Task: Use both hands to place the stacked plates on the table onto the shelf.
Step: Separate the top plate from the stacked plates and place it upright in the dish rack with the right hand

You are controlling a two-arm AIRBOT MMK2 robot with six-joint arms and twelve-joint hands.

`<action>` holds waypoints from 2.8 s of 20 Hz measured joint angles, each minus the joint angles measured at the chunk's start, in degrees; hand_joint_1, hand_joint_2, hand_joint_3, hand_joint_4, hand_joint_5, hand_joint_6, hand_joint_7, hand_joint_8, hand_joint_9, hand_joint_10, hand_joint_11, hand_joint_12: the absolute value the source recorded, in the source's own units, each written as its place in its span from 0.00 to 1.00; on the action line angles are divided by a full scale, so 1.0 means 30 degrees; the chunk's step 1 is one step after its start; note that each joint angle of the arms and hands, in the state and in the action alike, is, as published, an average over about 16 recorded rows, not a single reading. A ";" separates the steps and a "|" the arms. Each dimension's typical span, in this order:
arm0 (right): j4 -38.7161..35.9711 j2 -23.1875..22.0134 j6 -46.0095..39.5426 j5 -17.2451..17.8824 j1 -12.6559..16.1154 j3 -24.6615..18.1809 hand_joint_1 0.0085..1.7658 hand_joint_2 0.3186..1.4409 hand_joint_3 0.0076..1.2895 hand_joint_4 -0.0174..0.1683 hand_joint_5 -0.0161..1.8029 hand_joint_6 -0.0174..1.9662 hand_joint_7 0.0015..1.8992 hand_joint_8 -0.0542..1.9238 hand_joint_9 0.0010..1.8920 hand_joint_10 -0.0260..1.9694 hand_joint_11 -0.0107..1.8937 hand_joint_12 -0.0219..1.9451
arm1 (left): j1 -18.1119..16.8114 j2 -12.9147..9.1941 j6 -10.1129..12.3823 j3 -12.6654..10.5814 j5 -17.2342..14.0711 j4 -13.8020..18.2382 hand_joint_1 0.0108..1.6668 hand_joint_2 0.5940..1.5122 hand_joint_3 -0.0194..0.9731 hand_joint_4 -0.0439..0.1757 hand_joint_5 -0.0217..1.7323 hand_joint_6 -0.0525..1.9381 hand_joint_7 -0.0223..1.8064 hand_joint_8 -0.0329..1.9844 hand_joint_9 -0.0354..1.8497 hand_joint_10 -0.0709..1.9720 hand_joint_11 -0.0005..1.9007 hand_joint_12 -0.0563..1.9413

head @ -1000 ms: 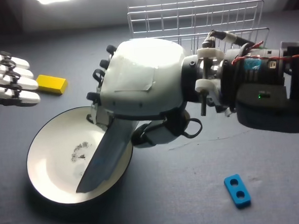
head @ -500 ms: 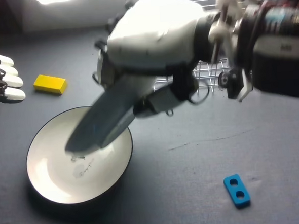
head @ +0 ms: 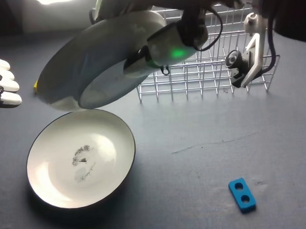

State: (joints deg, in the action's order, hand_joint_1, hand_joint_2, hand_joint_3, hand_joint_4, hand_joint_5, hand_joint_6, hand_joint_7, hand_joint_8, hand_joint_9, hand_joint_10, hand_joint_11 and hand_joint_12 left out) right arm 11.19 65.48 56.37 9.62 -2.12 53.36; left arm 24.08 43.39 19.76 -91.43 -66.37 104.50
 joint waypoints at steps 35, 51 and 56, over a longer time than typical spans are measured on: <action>0.5036 -0.1846 -0.0699 0.0393 0.0854 0.3655 0.69 0.59 0.01 0.20 0.56 0.47 0.53 0.49 0.67 0.01 0.43 0.57 | -0.0364 -0.0011 -0.0125 -0.0548 0.0409 -0.0031 0.00 0.54 0.03 0.20 0.03 0.03 0.03 0.01 0.03 0.03 0.01 0.03; 0.8001 -0.1987 -0.1068 -0.1075 0.0551 0.5486 0.69 0.61 0.01 0.21 0.55 0.45 0.55 0.46 0.67 0.01 0.44 0.55 | -0.0504 -0.0011 -0.0129 -0.0492 0.0407 -0.0018 0.00 0.54 0.03 0.20 0.04 0.03 0.02 0.01 0.03 0.03 0.01 0.03; 0.8336 -0.1896 -0.1109 -0.1447 0.0299 0.5862 0.69 0.62 0.01 0.21 0.55 0.45 0.55 0.46 0.67 0.01 0.44 0.55 | -0.0538 -0.0009 -0.0129 -0.0477 0.0404 -0.0018 0.00 0.54 0.03 0.20 0.03 0.03 0.02 0.01 0.03 0.03 0.01 0.03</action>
State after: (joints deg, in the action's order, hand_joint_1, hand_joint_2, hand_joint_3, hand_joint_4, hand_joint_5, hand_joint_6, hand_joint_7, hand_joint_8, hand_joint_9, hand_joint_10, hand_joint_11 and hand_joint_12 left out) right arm 36.20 59.79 53.05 5.28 -1.23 70.95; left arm 22.46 43.36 19.38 -92.86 -65.16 104.45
